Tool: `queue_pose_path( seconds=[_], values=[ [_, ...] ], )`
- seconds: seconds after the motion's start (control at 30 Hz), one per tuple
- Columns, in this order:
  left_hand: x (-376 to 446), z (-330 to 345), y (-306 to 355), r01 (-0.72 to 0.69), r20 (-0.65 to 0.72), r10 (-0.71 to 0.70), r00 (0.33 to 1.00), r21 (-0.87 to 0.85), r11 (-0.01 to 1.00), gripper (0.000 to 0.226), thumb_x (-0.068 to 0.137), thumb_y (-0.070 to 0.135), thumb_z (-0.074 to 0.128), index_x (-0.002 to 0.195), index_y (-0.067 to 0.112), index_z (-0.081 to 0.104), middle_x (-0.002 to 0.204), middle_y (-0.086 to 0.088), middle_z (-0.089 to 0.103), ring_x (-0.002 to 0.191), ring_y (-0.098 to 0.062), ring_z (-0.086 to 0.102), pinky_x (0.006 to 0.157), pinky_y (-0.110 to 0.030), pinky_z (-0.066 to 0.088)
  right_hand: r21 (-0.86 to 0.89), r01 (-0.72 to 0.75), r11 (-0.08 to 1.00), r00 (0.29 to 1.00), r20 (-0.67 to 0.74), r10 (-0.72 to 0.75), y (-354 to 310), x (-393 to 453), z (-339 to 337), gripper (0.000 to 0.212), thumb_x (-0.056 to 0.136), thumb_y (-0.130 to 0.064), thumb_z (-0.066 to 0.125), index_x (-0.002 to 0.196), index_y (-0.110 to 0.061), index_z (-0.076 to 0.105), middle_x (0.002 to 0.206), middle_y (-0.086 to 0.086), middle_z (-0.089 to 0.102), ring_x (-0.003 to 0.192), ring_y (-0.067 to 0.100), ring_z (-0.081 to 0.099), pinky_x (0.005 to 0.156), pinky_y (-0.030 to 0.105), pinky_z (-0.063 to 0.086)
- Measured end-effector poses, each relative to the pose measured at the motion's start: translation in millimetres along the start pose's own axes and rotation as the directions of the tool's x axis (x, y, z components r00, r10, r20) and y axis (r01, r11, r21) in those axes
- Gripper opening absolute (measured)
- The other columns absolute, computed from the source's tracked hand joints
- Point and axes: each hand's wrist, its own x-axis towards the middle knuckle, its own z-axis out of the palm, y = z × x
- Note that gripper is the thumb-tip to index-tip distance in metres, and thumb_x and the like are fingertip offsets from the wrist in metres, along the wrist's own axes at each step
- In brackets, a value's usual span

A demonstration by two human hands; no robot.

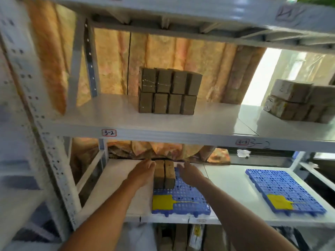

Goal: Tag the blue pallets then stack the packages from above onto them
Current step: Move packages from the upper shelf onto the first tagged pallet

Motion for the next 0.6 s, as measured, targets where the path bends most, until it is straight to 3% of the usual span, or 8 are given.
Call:
queue_pose_path(
  seconds=[0.1,0.17,0.23,0.27,0.37,0.43,0.53,0.6],
  values=[
    [-38.1,-18.2,40.8,-0.086,-0.107,0.08,0.991,-0.053,0.995,0.056,0.106,0.056,0.027,0.147,0.023,0.047,0.16,-0.005,0.041,0.145,-0.021,0.04,0.1,-0.024,0.027,0.106,0.135,0.985,0.991,-0.027,-0.133,-28.8,-41.1,-9.7,0.051,0.108,-0.043,0.042,0.146,-0.01,0.05,0.142,0.016,0.059,0.129,0.033,0.058,0.103,0.036,0.045],
    [-67.7,-24.9,66.2,-0.112,-0.105,0.101,0.989,-0.105,0.988,0.057,0.101,0.067,0.023,0.137,0.037,0.056,0.154,-0.001,0.05,0.142,-0.022,0.045,0.099,-0.025,0.03,0.143,0.21,0.967,0.978,-0.047,-0.206,-47.8,-71.8,-16.4,0.051,0.11,-0.04,0.039,0.149,-0.008,0.047,0.149,0.018,0.053,0.136,0.034,0.052,0.109,0.037,0.042],
    [-92.8,-33.9,87.0,-0.151,-0.141,0.129,0.982,-0.162,0.975,0.067,0.086,0.087,0.013,0.11,0.051,0.064,0.135,0.002,0.064,0.128,-0.023,0.057,0.091,-0.029,0.039,0.147,0.286,0.947,0.958,-0.079,-0.277,-66.6,-100.2,-24.2,0.046,0.112,-0.035,0.032,0.146,-0.01,0.05,0.144,0.021,0.058,0.129,0.038,0.057,0.101,0.038,0.046],
    [-102.4,-39.8,96.1,-0.177,-0.179,0.142,0.974,-0.201,0.964,0.074,0.078,0.094,0.01,0.106,0.052,0.064,0.131,0.005,0.067,0.123,-0.019,0.06,0.089,-0.03,0.041,0.162,0.32,0.933,0.946,-0.114,-0.305,-74.5,-113.6,-29.6,0.045,0.111,-0.035,0.03,0.141,-0.012,0.055,0.137,0.021,0.063,0.122,0.039,0.061,0.097,0.04,0.049],
    [-121.2,-62.9,116.0,-0.281,-0.28,0.19,0.941,-0.335,0.899,0.086,0.068,0.101,0.016,0.128,0.056,0.058,0.137,0.022,0.056,0.12,0.007,0.051,0.098,-0.019,0.036,0.279,0.44,0.853,0.892,-0.246,-0.38,-93.8,-143.0,-48.1,0.044,0.11,-0.04,0.031,0.125,-0.019,0.067,0.124,0.011,0.072,0.112,0.032,0.067,0.09,0.04,0.052],
    [-126.9,-83.5,124.6,-0.3,-0.342,0.182,0.922,-0.333,0.894,0.084,0.075,0.097,0.02,0.137,0.053,0.055,0.142,0.024,0.052,0.124,0.01,0.048,0.1,-0.011,0.03,0.326,0.511,0.796,0.851,-0.319,-0.416,-107.1,-150.9,-60.8,0.042,0.109,-0.043,0.033,0.126,-0.024,0.067,0.124,0.004,0.073,0.115,0.024,0.066,0.092,0.038,0.05],
    [-116.0,-120.6,131.0,-0.276,-0.417,0.141,0.898,-0.282,0.919,0.064,0.097,0.07,0.023,0.143,0.036,0.052,0.153,0.009,0.049,0.139,-0.01,0.046,0.106,-0.018,0.031,0.444,0.506,0.74,0.855,-0.367,-0.365,-129.6,-145.8,-83.0,0.053,0.108,-0.051,0.035,0.15,-0.023,0.052,0.151,0.0,0.056,0.137,0.017,0.052,0.116,0.037,0.039],
    [-98.8,-146.5,134.7,-0.267,-0.454,0.084,0.887,-0.355,0.896,0.055,0.103,0.06,0.026,0.141,0.03,0.053,0.153,-0.001,0.049,0.136,-0.019,0.049,0.103,-0.025,0.035,0.461,0.521,0.718,0.844,-0.402,-0.355,-143.4,-130.0,-97.4,0.055,0.108,-0.052,0.035,0.149,-0.02,0.05,0.148,0.0,0.057,0.13,0.017,0.052,0.111,0.036,0.039]
  ],
)
